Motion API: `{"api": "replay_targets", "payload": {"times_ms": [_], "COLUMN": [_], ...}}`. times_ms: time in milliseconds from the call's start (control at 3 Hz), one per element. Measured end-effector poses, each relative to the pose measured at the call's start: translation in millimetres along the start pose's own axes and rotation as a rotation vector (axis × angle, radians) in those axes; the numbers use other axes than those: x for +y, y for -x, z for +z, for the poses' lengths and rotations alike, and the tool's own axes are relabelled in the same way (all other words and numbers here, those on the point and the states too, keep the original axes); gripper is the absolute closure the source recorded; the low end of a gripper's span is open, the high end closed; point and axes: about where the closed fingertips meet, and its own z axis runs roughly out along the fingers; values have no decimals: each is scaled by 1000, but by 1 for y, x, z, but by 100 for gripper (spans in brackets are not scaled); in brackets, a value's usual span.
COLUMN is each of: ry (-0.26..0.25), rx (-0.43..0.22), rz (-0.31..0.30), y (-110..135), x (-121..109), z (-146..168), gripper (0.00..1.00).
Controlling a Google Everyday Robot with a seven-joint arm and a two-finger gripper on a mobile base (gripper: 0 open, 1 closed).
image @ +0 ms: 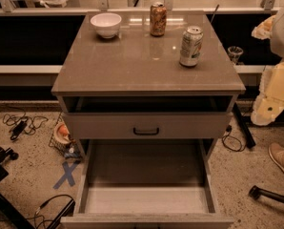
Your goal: Close middle drawer
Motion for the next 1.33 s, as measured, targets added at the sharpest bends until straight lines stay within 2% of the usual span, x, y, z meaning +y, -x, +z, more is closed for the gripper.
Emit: {"api": "replay_targets", "payload": {"times_ms": [333, 667, 1000, 1333], "ry": [0, -8, 15, 62], "rx": [0, -41, -160, -302], "rz": [0, 36, 102, 188], "y": [0, -8, -27, -43], "x": [0, 8, 43, 84], "z": [0, 14, 58, 122], "gripper": [0, 0, 0, 15]}}
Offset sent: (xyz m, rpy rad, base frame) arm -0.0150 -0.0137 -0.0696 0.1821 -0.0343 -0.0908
